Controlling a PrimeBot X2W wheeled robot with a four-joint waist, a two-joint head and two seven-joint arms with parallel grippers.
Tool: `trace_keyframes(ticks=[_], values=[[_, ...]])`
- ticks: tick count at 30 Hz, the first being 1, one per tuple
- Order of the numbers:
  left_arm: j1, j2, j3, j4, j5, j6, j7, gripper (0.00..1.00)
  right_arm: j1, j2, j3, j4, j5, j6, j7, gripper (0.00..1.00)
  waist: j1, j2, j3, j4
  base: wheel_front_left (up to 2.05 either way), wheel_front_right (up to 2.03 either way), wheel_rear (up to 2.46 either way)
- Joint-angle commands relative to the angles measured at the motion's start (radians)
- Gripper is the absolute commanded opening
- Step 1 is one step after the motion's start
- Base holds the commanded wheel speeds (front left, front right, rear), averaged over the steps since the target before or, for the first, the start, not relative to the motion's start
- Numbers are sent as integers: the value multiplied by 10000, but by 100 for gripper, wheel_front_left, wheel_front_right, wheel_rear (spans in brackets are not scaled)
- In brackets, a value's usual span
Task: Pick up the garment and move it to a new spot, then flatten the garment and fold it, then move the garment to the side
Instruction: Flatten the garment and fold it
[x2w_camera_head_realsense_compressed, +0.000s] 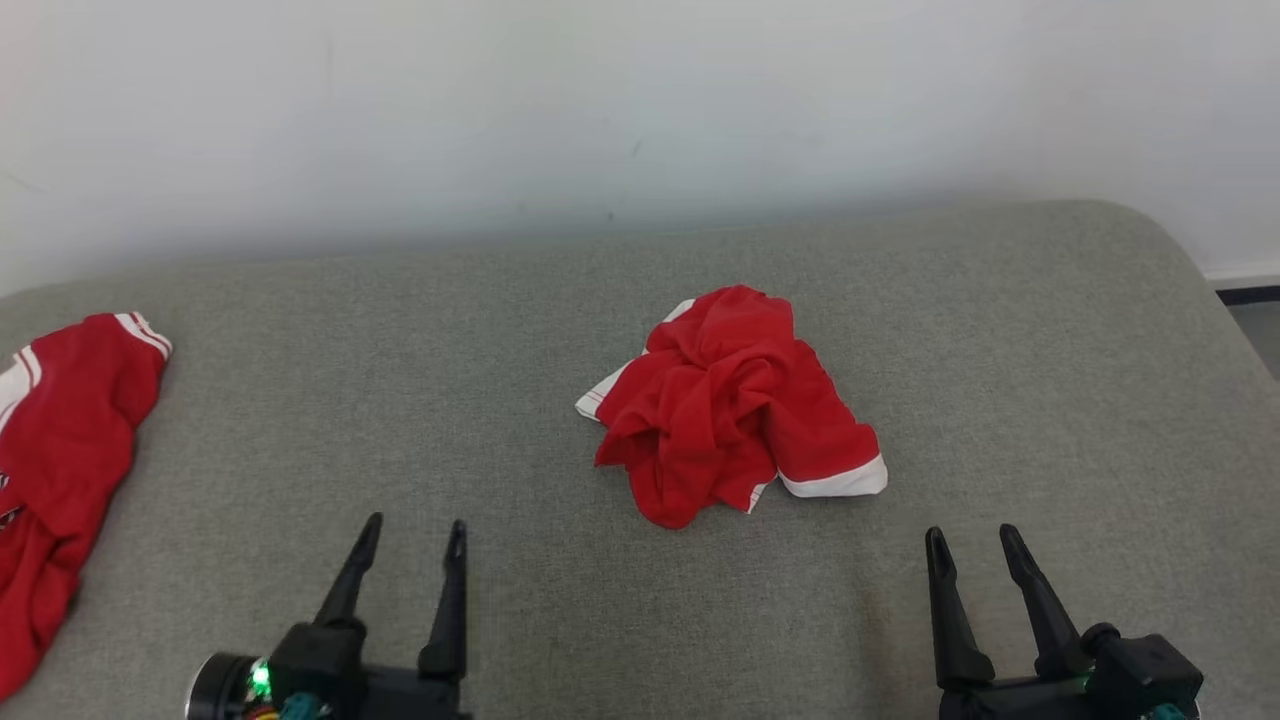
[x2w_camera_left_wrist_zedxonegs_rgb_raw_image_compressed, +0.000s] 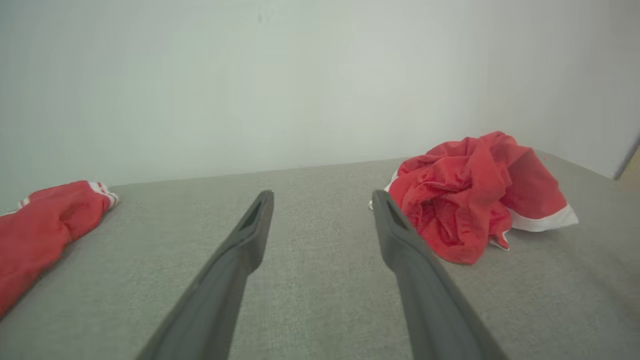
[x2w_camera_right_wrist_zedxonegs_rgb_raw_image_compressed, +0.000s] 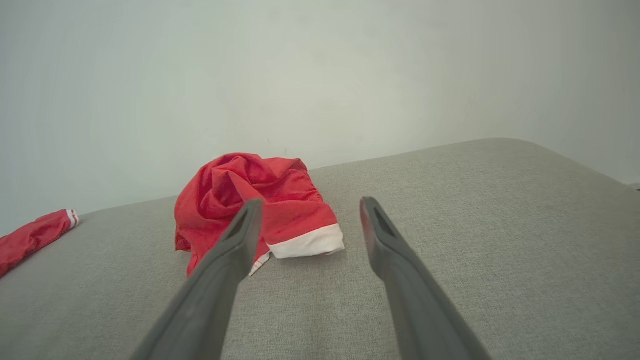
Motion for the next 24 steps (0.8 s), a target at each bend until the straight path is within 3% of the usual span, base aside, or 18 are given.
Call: trace_keyframes(ticks=[1,10,19,24], values=[[-440,53,-340,162,93,-68,-33,100,-147,-10,-43,-29,67,35,-7,100,-1,-1,362,-375,0,0,0],[-2143,588,-2250,1488,-448,-50,-33,100,-685,-8,22,-77,509,35,-6,100,-1,-1,1380,-1773,0,0,0],[-3177,990,-3157,3210,-897,-40,-33,100,-861,-5,74,-56,845,35,-6,100,-1,-1,1898,-2770,0,0,0],[-3825,880,-3432,4456,-984,-40,-33,100,-968,-6,96,-54,908,35,-6,100,-1,-1,1977,-2993,0,0,0]])
